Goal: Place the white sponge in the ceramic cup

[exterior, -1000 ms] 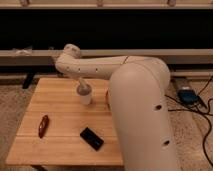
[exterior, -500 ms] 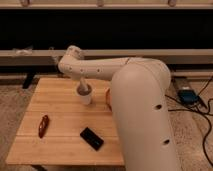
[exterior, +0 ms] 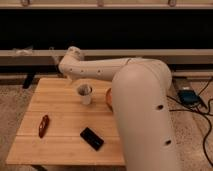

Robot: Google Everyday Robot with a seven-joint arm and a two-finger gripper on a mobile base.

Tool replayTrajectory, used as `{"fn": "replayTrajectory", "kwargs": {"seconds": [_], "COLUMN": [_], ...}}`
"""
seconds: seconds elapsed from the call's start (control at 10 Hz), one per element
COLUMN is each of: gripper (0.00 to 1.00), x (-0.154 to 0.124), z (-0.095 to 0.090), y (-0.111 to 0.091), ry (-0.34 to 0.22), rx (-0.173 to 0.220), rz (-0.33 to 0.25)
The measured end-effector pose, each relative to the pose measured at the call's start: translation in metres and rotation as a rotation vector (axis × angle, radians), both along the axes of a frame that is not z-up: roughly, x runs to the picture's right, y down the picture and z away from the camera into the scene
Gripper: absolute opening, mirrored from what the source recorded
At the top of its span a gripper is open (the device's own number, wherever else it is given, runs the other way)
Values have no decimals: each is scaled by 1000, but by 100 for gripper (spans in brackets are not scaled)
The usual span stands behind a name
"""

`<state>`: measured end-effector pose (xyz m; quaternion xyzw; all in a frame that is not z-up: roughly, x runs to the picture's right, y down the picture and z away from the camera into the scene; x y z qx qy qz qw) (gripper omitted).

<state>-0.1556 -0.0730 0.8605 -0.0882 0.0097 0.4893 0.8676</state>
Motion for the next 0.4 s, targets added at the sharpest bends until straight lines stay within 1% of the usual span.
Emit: {"fn": "replayTrajectory", "kwargs": {"seconds": [0.1,0.4], "gripper": [80,80], "x": [2,-1], "z": [-8,-10], "y": [-5,-5], "ry": [1,-1], "rx": [21,25], "rz": [-5,-10]}}
